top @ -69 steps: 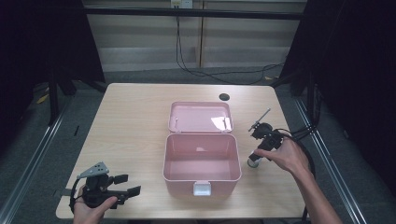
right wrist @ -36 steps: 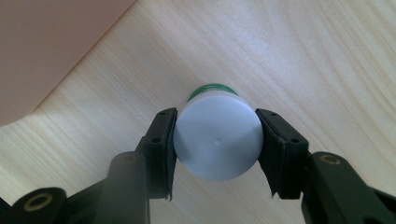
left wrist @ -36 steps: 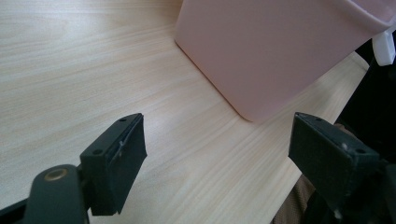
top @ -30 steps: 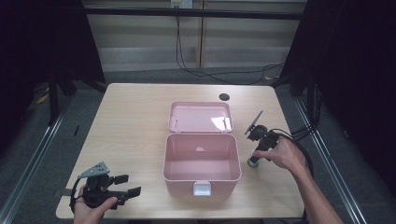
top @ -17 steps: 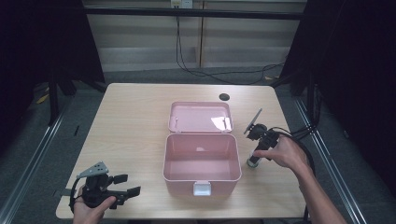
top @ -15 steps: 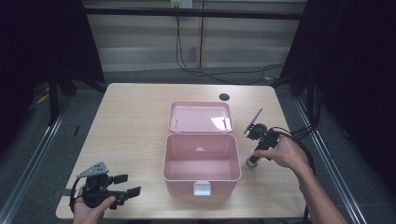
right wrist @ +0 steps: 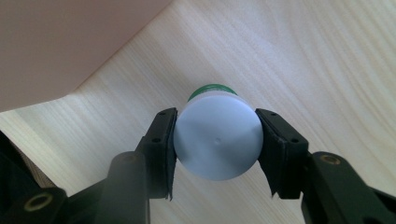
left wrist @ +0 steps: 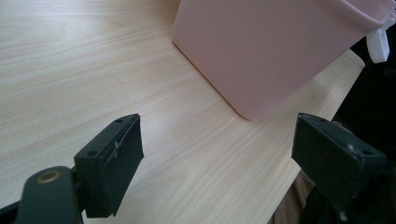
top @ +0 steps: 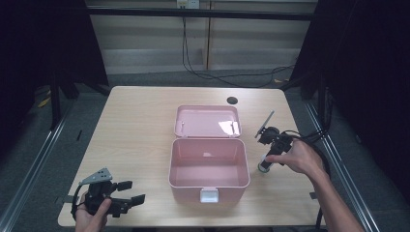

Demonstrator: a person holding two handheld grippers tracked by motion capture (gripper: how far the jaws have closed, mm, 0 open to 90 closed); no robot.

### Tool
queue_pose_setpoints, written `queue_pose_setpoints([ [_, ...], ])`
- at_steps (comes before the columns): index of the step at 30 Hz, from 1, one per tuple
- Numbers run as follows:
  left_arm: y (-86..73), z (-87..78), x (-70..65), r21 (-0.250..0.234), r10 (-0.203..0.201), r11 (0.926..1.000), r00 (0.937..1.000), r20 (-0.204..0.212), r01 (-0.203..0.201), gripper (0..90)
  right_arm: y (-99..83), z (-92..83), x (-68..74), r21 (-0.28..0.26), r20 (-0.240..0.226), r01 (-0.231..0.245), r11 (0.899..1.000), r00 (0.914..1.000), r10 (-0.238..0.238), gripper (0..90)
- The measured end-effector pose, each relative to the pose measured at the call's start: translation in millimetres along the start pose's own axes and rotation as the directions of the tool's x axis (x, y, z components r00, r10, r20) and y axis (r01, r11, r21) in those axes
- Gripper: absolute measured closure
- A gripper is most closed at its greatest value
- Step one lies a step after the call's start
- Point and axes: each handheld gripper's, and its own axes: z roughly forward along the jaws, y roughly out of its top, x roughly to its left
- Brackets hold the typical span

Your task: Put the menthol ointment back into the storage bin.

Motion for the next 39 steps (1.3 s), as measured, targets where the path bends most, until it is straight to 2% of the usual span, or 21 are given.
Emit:
queue_pose_setpoints([
  [7, -0.2, -0.4, 0.0, 0.007, 0.009, 0.9999, 0.9999, -0.009, -0.009, 16.3, 0.2, -9.5, 6.2, -0.005, 0.013, 0.019, 1.000, 0.9997, -0.019, 50.9],
  [15, 0.0, 0.4, -0.6, 0.020, 0.016, 0.9997, 0.9996, -0.021, -0.016, 16.3, 3.1, -18.0, 10.7, 0.019, 0.010, 0.056, 0.998, 0.9984, -0.056, 50.9],
  [22, -0.1, 0.6, -0.7, 0.021, 0.017, 0.9996, 0.9996, -0.022, -0.017, 16.4, 6.4, -25.9, 14.5, 0.025, 0.010, 0.072, 0.997, 0.9974, -0.072, 50.9],
  [31, -0.1, 0.4, -0.7, 0.018, 0.016, 0.9997, 0.9997, -0.020, -0.016, 16.4, 8.2, -38.9, 17.0, 0.022, 0.015, 0.068, 0.997, 0.9976, -0.068, 50.9],
  [36, -0.1, 0.3, -0.5, 0.021, 0.018, 0.9996, 0.9996, -0.021, -0.018, 16.4, 10.0, -43.5, 21.1, 0.050, 0.019, 0.099, 0.994, 0.9948, -0.100, 50.9],
  [39, -0.1, 0.2, -0.3, 0.021, 0.017, 0.9996, 0.9997, -0.020, -0.016, 16.5, 12.1, -48.5, 24.2, 0.039, 0.019, 0.102, 0.994, 0.9945, -0.103, 50.9],
])
